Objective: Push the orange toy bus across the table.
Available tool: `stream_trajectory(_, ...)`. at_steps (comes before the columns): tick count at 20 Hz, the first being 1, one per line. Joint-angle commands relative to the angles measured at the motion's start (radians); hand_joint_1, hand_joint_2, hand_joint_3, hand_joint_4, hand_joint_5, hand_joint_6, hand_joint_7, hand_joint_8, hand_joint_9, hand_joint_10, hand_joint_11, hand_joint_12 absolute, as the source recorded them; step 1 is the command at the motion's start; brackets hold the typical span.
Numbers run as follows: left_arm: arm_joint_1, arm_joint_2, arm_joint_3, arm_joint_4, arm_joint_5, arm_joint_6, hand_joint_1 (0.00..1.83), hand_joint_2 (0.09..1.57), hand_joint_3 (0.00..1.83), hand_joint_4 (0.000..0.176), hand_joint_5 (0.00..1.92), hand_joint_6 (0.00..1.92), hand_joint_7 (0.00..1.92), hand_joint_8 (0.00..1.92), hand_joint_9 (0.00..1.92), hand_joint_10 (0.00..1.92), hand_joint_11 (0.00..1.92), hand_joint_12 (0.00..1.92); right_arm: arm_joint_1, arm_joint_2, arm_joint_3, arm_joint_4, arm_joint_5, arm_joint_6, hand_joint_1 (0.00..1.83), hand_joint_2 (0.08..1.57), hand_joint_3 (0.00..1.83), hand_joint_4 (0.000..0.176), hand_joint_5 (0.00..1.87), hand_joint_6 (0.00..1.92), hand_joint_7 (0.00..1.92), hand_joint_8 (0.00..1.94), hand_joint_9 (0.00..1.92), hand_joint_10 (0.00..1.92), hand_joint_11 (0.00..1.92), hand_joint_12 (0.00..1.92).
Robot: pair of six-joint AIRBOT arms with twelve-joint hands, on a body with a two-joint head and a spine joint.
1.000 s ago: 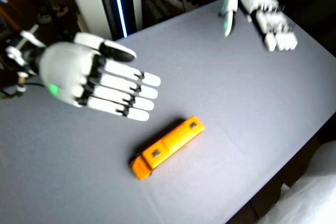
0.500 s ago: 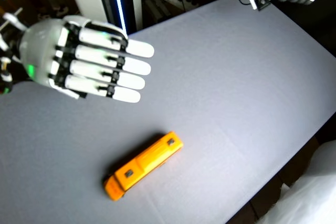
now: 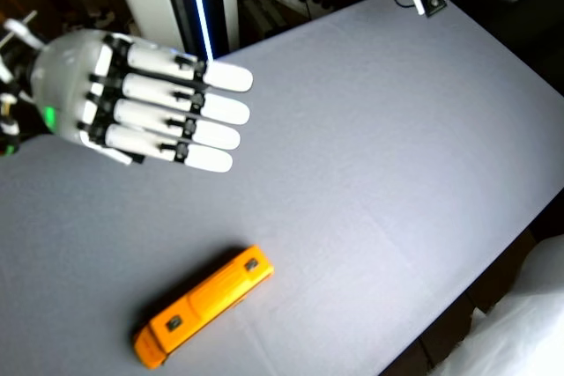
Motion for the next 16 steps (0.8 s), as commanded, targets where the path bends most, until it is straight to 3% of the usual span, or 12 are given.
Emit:
stream_trajectory(1,-0.008,0.0,-0.003,0.042,-0.12,-0.003,0.0,1.43,0.0,0.0,0.12,0.01,0.11,0.01,0.1,0.01,0.08,0.04,0.009,0.007,0.001,0.01,0.126,0.003,0.54,1.5,0.01,0.0,0.27,0.0,0.33,0.0,0.35,0.0,0.36,0.01)
stream_trajectory(8,-0.004,-0.003,-0.005,0.045,-0.121,-0.017,0.03,1.51,0.01,0.0,0.14,0.01,0.13,0.01,0.08,0.01,0.02,0.01,0.01,0.008,-0.008,0.004,0.127,0.002,0.5,1.52,0.0,0.0,0.33,0.01,0.33,0.0,0.32,0.0,0.34,0.0)
stream_trajectory(10,-0.004,-0.004,-0.005,0.045,-0.121,-0.022,0.14,1.52,0.0,0.0,0.13,0.0,0.15,0.01,0.1,0.0,0.03,0.01,0.011,0.008,-0.01,0.004,0.127,0.002,0.57,1.52,0.0,0.0,0.32,0.0,0.3,0.0,0.3,0.0,0.33,0.01)
stream_trajectory(12,-0.004,-0.006,-0.005,0.044,-0.121,-0.026,0.41,1.51,0.0,0.0,0.15,0.0,0.15,0.0,0.08,0.0,0.04,0.02,0.023,0.008,-0.021,0.002,0.127,-0.014,0.66,1.51,0.0,0.0,0.3,0.0,0.29,0.0,0.29,0.0,0.34,0.01)
stream_trajectory(16,-0.01,-0.001,0.003,0.048,-0.121,-0.053,0.4,1.53,0.0,0.0,0.15,0.01,0.09,0.01,0.04,0.01,0.02,0.01,0.056,0.012,-0.039,-0.048,0.127,-0.048,0.74,1.52,0.0,0.0,0.21,0.0,0.26,0.0,0.21,0.0,0.26,0.0)
